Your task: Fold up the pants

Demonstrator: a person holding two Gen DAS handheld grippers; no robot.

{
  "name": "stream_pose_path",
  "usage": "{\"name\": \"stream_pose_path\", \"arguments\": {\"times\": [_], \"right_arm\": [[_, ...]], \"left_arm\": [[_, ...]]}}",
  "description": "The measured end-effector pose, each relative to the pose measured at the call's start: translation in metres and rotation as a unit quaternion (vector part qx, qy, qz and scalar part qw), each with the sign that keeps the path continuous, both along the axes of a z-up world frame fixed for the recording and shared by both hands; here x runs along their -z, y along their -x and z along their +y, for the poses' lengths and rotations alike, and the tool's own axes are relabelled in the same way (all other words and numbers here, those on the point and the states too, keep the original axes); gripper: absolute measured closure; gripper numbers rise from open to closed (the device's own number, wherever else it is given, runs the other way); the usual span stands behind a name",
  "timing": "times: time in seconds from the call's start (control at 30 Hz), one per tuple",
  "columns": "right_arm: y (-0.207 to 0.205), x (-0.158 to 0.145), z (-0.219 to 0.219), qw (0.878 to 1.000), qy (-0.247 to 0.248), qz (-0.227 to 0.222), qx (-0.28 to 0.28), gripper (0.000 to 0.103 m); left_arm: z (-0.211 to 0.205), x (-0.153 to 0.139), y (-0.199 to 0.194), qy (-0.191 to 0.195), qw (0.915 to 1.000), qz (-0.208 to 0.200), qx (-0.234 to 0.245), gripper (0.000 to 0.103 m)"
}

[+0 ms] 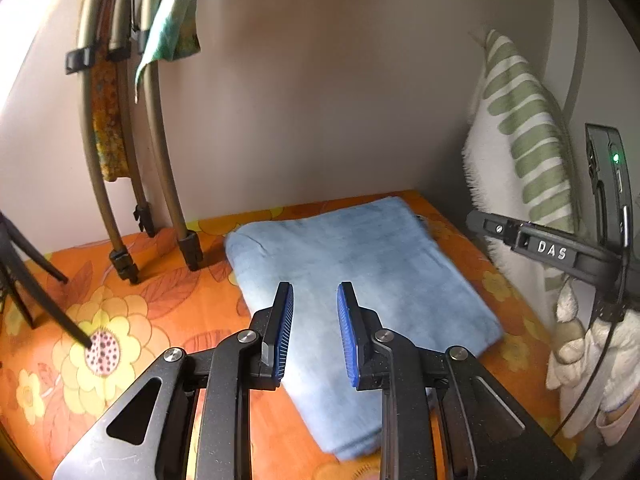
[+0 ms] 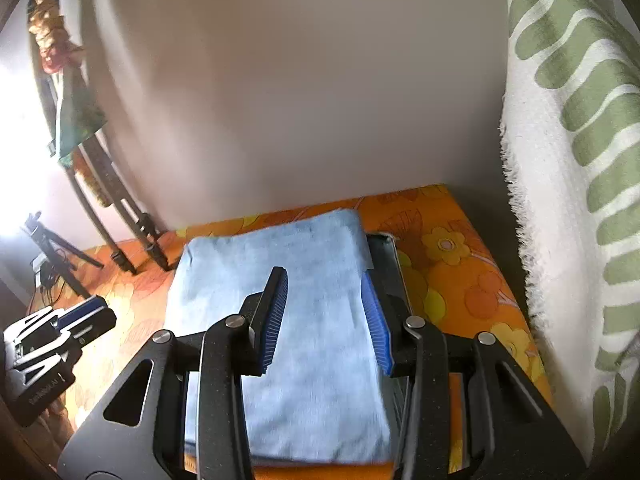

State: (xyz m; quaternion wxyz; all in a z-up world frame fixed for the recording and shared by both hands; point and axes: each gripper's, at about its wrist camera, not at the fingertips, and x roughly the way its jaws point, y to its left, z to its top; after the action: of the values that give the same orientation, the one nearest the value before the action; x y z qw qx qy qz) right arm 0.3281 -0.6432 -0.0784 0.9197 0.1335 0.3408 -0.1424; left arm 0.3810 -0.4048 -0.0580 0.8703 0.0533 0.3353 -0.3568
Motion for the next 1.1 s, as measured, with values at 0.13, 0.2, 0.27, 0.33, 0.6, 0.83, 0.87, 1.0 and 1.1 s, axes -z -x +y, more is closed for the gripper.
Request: {"name": "stream_pose_path", "arguments": {"times": [0.13, 0.2, 0.27, 0.33, 0.6, 0.83, 0.87, 1.0, 1.1], "right_arm": [[0.022, -0.006, 0.016, 1.0, 0.005, -0.005, -0.006, 0.063], [0.032, -0.009, 0.024, 1.0, 0.01, -0.008, -0.008, 0.063], [0.045, -0.013, 0.032, 1.0, 0.009, -0.013, -0.008, 0.063], [0.059, -0.018, 0.04, 1.0, 0.011, -0.019, -0.009, 0.063], [0.105, -0.038, 0.069, 0.999, 0.017, -0.038, -0.01, 0.063], [0.146, -0.049, 0.099, 0.998, 0.032, -0.046, -0.017, 0.062], [0.151, -0.05, 0.103, 0.998, 0.033, -0.048, -0.018, 0.062], [0.171, -0.051, 0.119, 0.998, 0.038, -0.054, -0.021, 0.054], [0.184, -0.051, 0.134, 0.997, 0.057, -0.052, -0.019, 0.052]], "left_arm": [[0.01, -0.011, 0.024, 0.006, 1.0, -0.005, 0.003, 0.082], [0.014, -0.016, 0.038, 0.004, 0.9999, -0.015, 0.005, 0.082], [0.018, -0.019, 0.049, 0.004, 0.9998, -0.017, 0.01, 0.082], [0.022, -0.023, 0.061, 0.006, 0.9997, -0.017, 0.015, 0.082], [0.043, -0.041, 0.108, 0.016, 0.9991, -0.031, 0.025, 0.074], [0.065, -0.054, 0.145, 0.029, 0.9983, -0.041, 0.03, 0.067], [0.069, -0.055, 0.151, 0.032, 0.9981, -0.042, 0.031, 0.061], [0.081, -0.055, 0.167, 0.036, 0.9979, -0.039, 0.037, 0.058], [0.093, -0.053, 0.179, 0.036, 0.9978, -0.041, 0.036, 0.055]]}}
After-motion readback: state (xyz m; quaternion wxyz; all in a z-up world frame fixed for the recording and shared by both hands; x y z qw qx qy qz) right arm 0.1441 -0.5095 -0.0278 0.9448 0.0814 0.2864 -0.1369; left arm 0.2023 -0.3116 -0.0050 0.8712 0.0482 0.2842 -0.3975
